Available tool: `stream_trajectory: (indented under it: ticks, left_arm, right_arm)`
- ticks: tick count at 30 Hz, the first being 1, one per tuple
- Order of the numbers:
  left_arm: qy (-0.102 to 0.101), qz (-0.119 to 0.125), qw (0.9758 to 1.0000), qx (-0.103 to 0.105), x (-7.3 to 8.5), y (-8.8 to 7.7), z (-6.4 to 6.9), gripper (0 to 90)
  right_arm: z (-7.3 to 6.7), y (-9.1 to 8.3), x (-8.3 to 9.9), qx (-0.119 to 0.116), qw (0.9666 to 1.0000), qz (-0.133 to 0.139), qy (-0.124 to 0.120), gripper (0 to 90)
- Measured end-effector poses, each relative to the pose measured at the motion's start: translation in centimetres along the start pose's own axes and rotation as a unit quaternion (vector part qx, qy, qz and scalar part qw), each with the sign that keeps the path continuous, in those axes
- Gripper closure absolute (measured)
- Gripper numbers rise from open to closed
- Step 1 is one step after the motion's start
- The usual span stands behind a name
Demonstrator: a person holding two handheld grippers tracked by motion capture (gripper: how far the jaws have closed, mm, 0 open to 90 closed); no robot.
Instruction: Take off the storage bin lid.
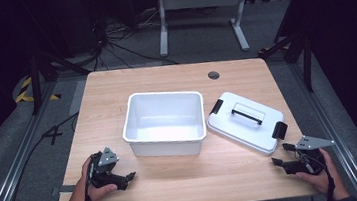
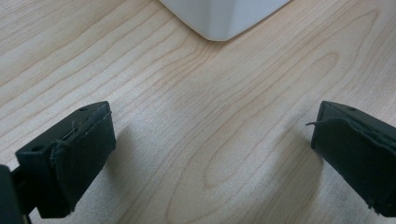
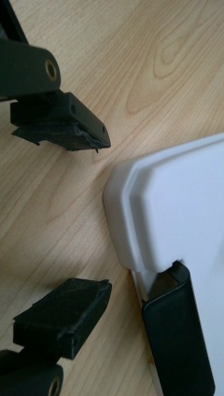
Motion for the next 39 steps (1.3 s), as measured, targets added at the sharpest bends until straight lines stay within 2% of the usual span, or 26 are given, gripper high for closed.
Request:
stream_trajectory:
  ticks: [39]
  left_arm:
    - [0.004,-0.001,1.0000,0.001,-0.17,0.08,-0.05,0.2]
  right_arm:
    - [0.02,0.07,-0.02,0.004,1.0000,0.001,0.008,24.8]
Point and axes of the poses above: each handheld gripper's, and its own axes: y roughly forward along the jaws, x roughly out of its underside, z roughly to its right, the point moved 8 cm from there along y, roughly forward along the jaws, and after that the axes turned 4 degrees about -z, right-handed, at the moved point
